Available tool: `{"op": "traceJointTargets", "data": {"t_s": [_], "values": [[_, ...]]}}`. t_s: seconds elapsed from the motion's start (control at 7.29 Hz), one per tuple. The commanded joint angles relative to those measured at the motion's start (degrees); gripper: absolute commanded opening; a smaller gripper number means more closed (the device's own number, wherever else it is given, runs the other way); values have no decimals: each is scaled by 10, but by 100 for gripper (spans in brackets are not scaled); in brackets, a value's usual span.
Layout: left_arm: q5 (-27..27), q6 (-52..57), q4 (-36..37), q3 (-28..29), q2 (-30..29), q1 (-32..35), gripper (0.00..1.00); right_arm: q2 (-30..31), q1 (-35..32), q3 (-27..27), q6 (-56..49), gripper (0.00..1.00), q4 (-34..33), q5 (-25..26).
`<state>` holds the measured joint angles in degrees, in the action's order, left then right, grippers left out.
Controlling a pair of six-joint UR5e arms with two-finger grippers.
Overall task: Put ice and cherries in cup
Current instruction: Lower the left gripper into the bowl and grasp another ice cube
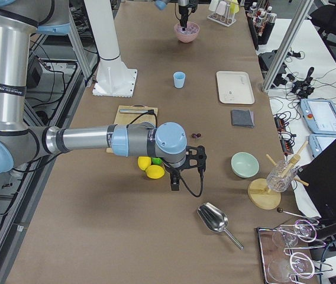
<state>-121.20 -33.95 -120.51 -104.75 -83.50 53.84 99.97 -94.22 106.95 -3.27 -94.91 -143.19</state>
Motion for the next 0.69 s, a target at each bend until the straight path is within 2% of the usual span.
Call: {"op": "traceJointTargets", "data": {"t_s": [0.0,0.41,0.55], "values": [[-1,-1,1,17,-1,-2,63,-1,0,0,0,100,0,-1],[-2,-1,2,18,-1,-6,63,-3,0,1,0,100,0,0],[-2,-1,2,18,0,-7,60,-3,0,1,0,100,0,0]]}}
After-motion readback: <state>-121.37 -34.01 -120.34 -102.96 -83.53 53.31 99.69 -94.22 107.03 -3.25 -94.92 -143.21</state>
